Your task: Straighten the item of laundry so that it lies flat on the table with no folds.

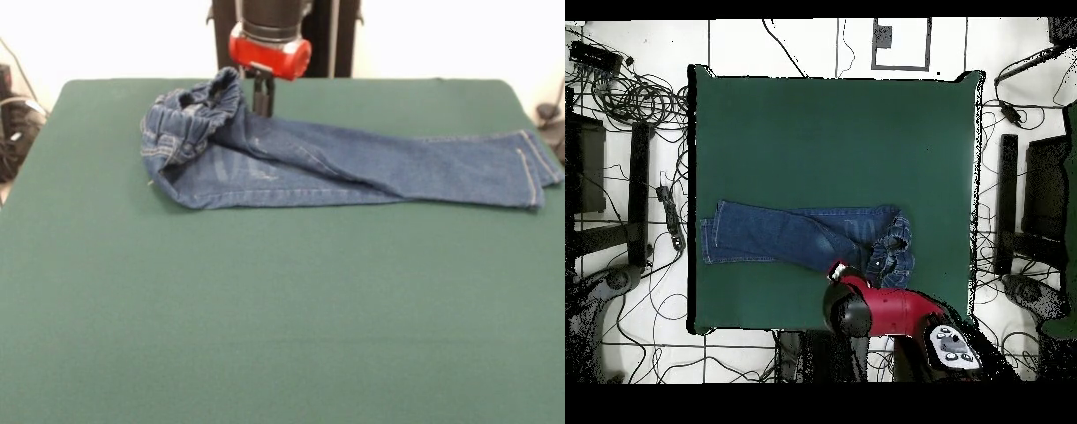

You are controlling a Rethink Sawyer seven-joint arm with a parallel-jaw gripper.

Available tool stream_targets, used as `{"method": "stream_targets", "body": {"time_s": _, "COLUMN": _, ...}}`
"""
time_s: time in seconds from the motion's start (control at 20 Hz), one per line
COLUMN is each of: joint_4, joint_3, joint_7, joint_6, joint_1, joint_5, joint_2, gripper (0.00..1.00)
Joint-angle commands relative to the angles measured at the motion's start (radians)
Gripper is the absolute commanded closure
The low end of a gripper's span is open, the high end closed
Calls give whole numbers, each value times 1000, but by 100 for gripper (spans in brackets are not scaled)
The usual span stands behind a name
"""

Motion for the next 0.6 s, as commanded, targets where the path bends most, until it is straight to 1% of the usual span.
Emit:
{"method": "stream_targets", "body": {"time_s": 0.05, "joint_4": -129, "joint_3": 155, "joint_7": -87, "joint_6": 130, "joint_1": 2, "joint_5": -41, "joint_2": 18, "gripper": 100}}
{"method": "stream_targets", "body": {"time_s": 0.35, "joint_4": -199, "joint_3": 154, "joint_7": -88, "joint_6": 134, "joint_1": -5, "joint_5": -87, "joint_2": 67, "gripper": 100}}
{"method": "stream_targets", "body": {"time_s": 0.6, "joint_4": -199, "joint_3": 170, "joint_7": -103, "joint_6": 162, "joint_1": -32, "joint_5": -119, "joint_2": 49, "gripper": 100}}
